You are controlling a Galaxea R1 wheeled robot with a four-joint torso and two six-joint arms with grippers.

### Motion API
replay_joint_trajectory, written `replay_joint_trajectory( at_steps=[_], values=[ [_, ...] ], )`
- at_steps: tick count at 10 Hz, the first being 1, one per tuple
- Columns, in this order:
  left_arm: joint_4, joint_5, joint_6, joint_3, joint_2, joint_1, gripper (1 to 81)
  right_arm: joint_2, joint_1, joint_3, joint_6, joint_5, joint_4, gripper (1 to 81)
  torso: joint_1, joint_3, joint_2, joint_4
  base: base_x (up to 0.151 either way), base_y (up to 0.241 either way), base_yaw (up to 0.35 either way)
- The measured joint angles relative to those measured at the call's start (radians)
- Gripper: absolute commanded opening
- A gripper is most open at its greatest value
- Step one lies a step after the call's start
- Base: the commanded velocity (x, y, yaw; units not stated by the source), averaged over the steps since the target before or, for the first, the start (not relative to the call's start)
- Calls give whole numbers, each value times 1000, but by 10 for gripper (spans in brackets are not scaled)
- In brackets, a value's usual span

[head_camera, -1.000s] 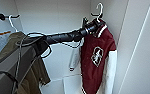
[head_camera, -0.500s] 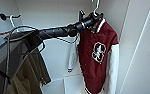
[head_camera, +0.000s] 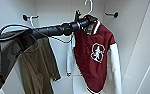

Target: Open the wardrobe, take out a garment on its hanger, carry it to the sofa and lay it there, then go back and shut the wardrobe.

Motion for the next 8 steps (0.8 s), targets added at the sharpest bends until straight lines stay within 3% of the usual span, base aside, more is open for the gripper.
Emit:
replay_joint_trajectory(
  at_steps=[1,3,8],
  values=[
    [19,38,3,5,-12,1,10,-2,8,3,0,0,0,811,0,0,0,13,0,0,0],
    [51,87,19,43,-13,1,10,-3,9,6,1,1,0,811,1,0,0,13,0,0,0],
    [101,79,20,259,-47,47,10,-6,11,13,0,0,0,811,1,0,0,13,0,0,0]
  ],
)
